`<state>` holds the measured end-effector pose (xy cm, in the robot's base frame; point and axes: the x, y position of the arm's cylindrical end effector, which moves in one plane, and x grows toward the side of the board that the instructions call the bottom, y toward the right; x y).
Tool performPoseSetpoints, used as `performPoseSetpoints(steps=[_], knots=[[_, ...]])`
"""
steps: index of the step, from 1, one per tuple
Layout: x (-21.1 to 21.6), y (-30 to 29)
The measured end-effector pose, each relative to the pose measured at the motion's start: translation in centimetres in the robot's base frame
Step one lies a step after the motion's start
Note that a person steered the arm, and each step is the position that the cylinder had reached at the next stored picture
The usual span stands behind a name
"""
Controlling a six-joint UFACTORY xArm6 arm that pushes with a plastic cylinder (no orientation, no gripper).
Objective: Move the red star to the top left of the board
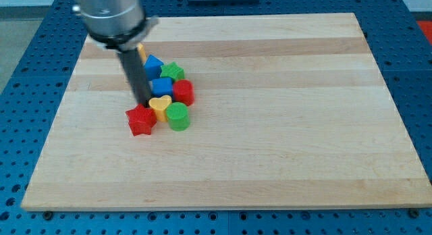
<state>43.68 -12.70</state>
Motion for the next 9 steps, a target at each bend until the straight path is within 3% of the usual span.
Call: performPoseSetpoints(steps=[1, 4, 5, 7, 9], knots=[[0.0, 1.0], [-3.0, -9.0], [-1.9, -10.9], [4.3, -10.8], [9.1, -5.8]])
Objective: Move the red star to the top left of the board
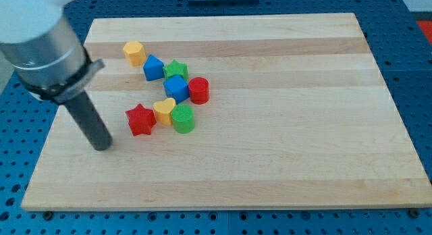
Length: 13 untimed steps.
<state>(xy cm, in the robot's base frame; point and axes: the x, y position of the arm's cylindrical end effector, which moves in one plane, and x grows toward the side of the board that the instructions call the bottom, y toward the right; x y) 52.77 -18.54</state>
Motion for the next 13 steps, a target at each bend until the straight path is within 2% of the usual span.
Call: performPoseSetpoints(steps=[1, 2, 4, 6, 8, 11, 13], knots=[[0.3, 3.5], [-1.5, 4.4], [-4.2, 4.4], [-8.9, 4.4], [-13.0, 1.0], [-15.6, -3.0], [-19.1, -4.2]])
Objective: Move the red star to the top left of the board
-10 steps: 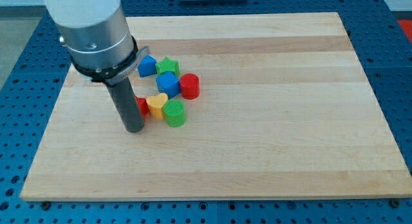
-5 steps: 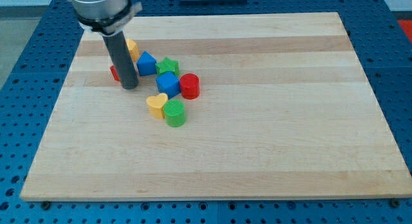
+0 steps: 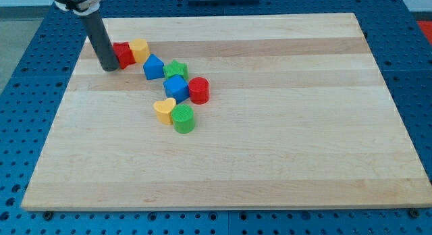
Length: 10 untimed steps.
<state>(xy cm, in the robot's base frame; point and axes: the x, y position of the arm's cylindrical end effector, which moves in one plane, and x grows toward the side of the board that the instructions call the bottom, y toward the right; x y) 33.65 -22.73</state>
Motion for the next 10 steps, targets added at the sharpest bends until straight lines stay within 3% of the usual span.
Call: performPoseSetpoints(steps=[1, 3, 6, 10], knots=[[-1.5, 0.0], [-0.6, 0.0], [-1.4, 3.7], [-9.0, 3.8]])
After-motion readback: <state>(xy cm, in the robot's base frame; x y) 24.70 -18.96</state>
